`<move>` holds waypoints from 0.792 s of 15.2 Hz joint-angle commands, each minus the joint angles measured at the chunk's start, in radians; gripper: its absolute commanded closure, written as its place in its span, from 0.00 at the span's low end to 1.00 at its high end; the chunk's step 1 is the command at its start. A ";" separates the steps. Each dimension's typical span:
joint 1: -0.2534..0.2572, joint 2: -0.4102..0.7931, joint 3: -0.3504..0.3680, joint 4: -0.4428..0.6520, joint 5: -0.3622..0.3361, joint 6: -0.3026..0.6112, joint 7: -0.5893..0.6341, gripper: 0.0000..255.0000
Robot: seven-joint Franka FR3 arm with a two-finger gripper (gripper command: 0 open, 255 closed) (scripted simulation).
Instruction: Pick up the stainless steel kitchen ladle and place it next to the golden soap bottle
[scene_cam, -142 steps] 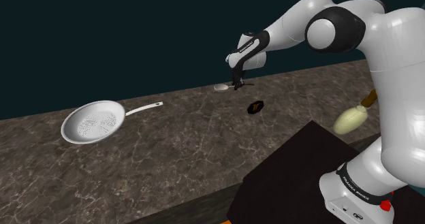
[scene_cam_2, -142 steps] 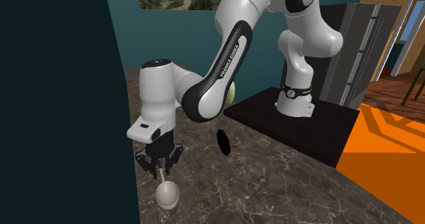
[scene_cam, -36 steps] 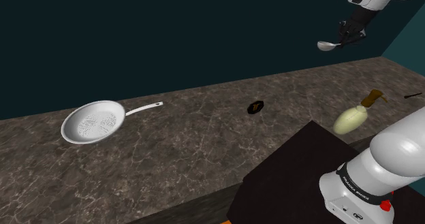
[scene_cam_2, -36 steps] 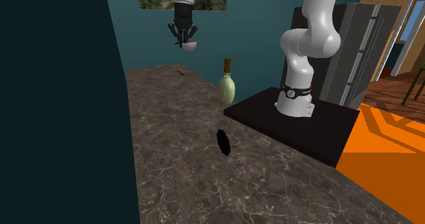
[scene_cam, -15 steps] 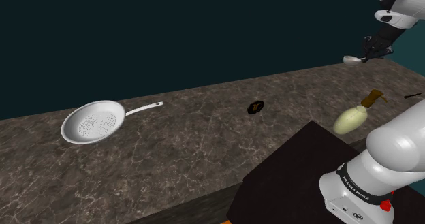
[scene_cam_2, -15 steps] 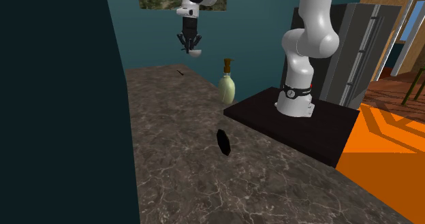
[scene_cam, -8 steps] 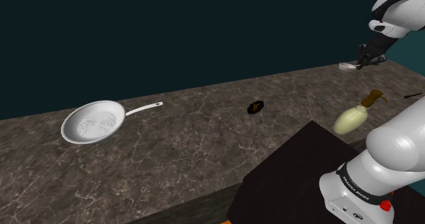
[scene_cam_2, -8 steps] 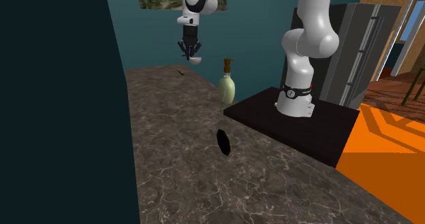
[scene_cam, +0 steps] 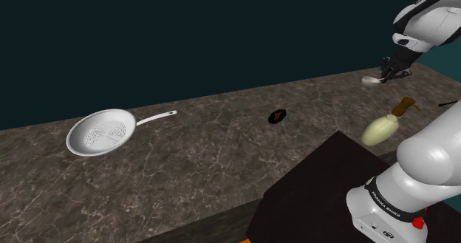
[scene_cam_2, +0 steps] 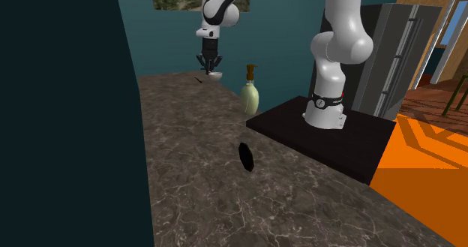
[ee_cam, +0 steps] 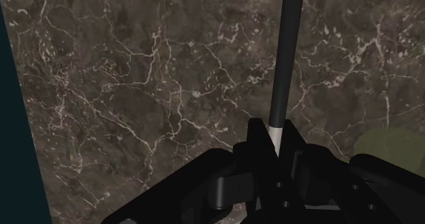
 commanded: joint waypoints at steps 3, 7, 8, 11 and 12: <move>-0.010 0.038 0.013 -0.018 0.042 0.044 -0.032 1.00; -0.024 0.080 0.030 -0.029 0.088 0.085 -0.066 1.00; -0.028 0.090 0.035 -0.032 0.100 0.095 -0.075 1.00; -0.040 0.123 0.052 -0.037 0.136 0.123 -0.102 1.00; -0.045 0.134 0.058 -0.038 0.149 0.133 -0.111 1.00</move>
